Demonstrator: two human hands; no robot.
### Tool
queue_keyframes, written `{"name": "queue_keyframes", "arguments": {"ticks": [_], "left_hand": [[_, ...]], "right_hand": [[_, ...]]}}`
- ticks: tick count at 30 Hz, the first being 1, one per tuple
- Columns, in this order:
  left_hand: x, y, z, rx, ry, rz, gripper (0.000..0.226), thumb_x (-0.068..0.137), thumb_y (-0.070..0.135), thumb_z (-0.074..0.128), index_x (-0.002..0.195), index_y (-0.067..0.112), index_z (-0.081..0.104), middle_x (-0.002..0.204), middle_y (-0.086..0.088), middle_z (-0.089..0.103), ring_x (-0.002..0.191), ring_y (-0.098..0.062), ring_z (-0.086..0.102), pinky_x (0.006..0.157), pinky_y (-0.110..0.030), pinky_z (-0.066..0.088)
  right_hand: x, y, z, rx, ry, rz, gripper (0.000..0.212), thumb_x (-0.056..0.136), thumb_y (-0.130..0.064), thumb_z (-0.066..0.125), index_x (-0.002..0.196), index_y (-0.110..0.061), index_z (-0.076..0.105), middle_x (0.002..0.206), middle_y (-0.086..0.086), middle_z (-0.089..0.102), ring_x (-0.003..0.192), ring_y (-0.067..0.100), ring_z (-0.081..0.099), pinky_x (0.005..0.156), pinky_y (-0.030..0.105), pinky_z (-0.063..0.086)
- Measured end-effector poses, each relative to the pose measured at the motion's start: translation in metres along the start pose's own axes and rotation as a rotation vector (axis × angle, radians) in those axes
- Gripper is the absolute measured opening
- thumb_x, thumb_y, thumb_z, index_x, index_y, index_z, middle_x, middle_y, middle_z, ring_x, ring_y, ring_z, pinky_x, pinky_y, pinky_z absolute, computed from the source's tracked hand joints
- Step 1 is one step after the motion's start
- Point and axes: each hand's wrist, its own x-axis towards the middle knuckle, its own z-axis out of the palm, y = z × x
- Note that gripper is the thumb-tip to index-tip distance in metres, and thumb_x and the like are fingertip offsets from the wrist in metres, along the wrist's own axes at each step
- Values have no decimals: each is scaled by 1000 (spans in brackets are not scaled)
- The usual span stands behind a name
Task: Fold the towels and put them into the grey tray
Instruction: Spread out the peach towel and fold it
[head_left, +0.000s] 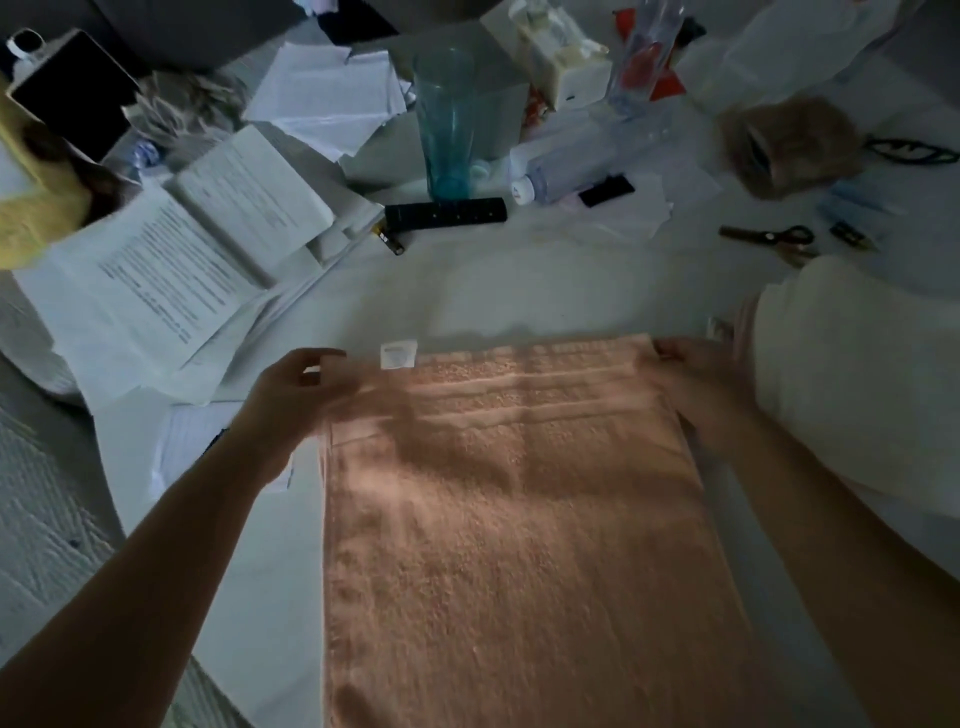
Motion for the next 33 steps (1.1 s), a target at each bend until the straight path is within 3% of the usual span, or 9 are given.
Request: {"name": "queue_keyframes", "arguments": {"ticks": [4,8,14,17,20,25,29,31,33], "left_hand": [[11,19,0,337,11,237,23,76,9,81,81,29,72,77,3,74,69,-3,69,67,-19,53],[7,33,0,154,116,388,35,81,-4,72,76,30,68,78,10,69,74,-5,65,69,-19,53],[-8,55,-5,-101,79,537,26,84,-10,64,94,12,72,86,14,71,83,-2,66,73,-14,54],[-16,68,-10,-123,86,634,37,82,-10,64,90,25,73,85,12,70,81,-9,63,71,-19,53],[-21,79,-15,-203,72,719,37,78,-9,64,90,25,71,81,7,69,75,-15,59,68,-25,50],[9,72,9,-4,244,553,14,79,18,78,84,27,70,77,11,70,74,-8,66,64,-19,51],[54,57,29,417,343,291,26,90,16,68,115,21,65,120,-5,64,102,-22,66,72,-24,53],[46,53,35,579,396,371,33,93,12,60,124,21,59,140,-8,49,120,-19,55,92,-27,52],[16,41,46,646,366,595,37,94,18,55,131,24,55,153,-4,37,131,-9,39,99,-10,38]], "right_hand": [[7,-13,2,-120,47,-43,7,82,-14,67,82,-7,68,65,4,66,56,13,54,49,17,40],[-3,-31,-11,58,164,-182,13,84,-10,63,92,-21,65,74,-9,62,59,-3,55,48,7,40],[-27,-61,-42,132,113,-304,33,85,-9,58,93,-39,68,84,-19,70,74,-6,62,66,11,50],[-34,-71,-57,161,98,-359,28,82,-6,57,81,-32,70,79,-10,66,77,9,58,71,26,46],[-39,-78,-67,304,92,-411,25,76,-8,57,92,-20,73,87,-1,67,85,16,58,75,29,47],[-4,-77,-37,126,155,-293,13,78,-8,53,71,-18,59,69,-2,53,66,12,48,59,27,35],[38,-61,-7,-115,167,-103,37,91,-12,54,128,-8,57,122,14,61,112,27,58,91,28,43],[31,-48,5,-240,175,-84,55,92,-18,56,143,-8,39,141,17,47,127,30,48,104,30,38],[6,-33,18,-437,202,-301,63,94,-23,55,149,-6,29,151,19,35,138,32,36,111,33,29]]}}
